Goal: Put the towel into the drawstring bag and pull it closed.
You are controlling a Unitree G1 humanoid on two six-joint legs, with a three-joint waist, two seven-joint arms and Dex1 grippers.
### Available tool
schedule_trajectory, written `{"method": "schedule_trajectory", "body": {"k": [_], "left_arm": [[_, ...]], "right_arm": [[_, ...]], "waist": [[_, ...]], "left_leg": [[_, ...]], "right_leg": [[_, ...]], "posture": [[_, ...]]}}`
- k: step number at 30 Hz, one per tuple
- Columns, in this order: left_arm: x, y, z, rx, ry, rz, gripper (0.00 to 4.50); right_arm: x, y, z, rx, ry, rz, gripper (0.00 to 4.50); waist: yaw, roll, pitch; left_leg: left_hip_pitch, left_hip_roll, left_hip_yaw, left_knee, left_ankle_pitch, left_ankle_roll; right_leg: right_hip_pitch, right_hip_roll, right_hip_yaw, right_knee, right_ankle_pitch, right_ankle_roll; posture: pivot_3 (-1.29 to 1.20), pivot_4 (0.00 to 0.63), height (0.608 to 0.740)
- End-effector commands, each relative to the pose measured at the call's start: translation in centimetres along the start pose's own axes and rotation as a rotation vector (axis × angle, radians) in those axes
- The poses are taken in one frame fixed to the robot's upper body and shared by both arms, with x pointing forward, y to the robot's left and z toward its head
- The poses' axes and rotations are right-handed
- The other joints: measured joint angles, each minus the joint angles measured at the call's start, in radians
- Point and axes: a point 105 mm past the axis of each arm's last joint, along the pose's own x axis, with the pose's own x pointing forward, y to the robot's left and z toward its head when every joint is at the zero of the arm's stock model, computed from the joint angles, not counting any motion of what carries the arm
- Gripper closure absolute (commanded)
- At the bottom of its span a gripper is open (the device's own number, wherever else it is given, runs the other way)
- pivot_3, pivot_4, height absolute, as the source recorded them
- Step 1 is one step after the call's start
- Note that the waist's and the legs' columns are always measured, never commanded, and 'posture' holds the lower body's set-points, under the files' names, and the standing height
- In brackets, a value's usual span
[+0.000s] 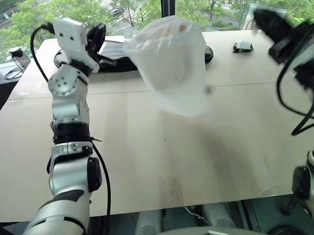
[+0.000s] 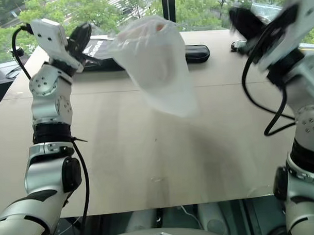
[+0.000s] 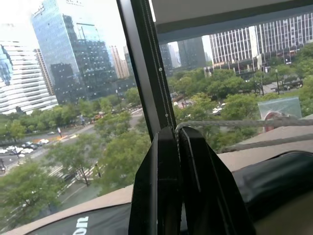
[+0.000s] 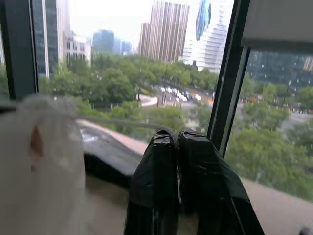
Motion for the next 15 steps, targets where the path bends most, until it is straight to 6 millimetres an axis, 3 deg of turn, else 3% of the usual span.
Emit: {"method": "schedule_trajectory", "body": {"k": [1,2,4,5,7,10,15], "left_arm": [[1.2,1.5,6.0,0.050,-0.181,0.047,4.40],[1.2,1.6,5.9,0.046,-0.173,0.051,4.40],[0.6,1.3,3.3,0.052,-0.084,0.030,4.40],[0.3,1.2,2.6,0.055,-0.058,0.024,4.40],[0.0,2.3,2.8,0.053,-0.067,0.069,4.40],[-0.3,3.3,2.9,0.067,-0.061,0.103,4.40],[-1.3,4.9,2.3,0.124,-0.033,0.163,4.40]], "right_arm": [[-0.1,1.0,7.3,0.031,-0.286,0.057,4.50],[-0.1,0.8,7.3,0.028,-0.278,0.050,4.50],[-0.1,-0.4,2.9,-0.049,-0.090,-0.013,4.50],[-0.2,-0.7,1.6,-0.070,-0.041,-0.024,4.50],[-0.5,-1.5,2.2,-0.032,-0.081,-0.060,4.50],[-1.0,-3.2,2.5,-0.097,-0.081,-0.144,4.50],[-2.8,-9.8,2.2,-0.258,-0.004,-0.519,4.50]], "waist": [[-0.003,0.000,0.003],[-0.001,0.000,0.002],[0.006,-0.004,-0.002],[0.006,-0.005,-0.006],[0.004,-0.003,-0.006],[0.003,-0.001,-0.003],[0.005,-0.001,-0.003]], "left_leg": [[-0.004,0.000,0.003,0.001,0.000,0.000],[-0.005,0.000,0.003,0.003,0.000,0.000],[-0.004,0.000,-0.001,0.004,0.000,0.000],[0.001,0.000,-0.001,0.001,0.000,0.000],[0.007,0.001,-0.001,-0.003,0.000,0.000],[-0.002,-0.001,0.002,0.001,0.000,0.000],[-0.002,0.000,0.001,0.000,0.000,0.000]], "right_leg": [[-0.006,0.000,0.004,0.005,0.000,0.000],[-0.009,0.000,0.005,0.008,0.000,0.000],[-0.006,0.001,0.000,0.007,0.000,0.000],[-0.001,0.000,-0.001,0.005,0.000,0.000],[0.007,0.000,-0.001,-0.003,-0.001,-0.001],[-0.002,-0.001,0.002,0.001,0.001,0.001],[-0.004,0.000,0.001,0.003,0.000,0.001]], "posture": [[0.00,0.150,0.740],[0.00,0.150,0.740],[0.00,0.150,0.740],[0.00,0.150,0.740],[0.00,0.150,0.740],[0.00,0.150,0.740],[0.00,0.150,0.740]]}}
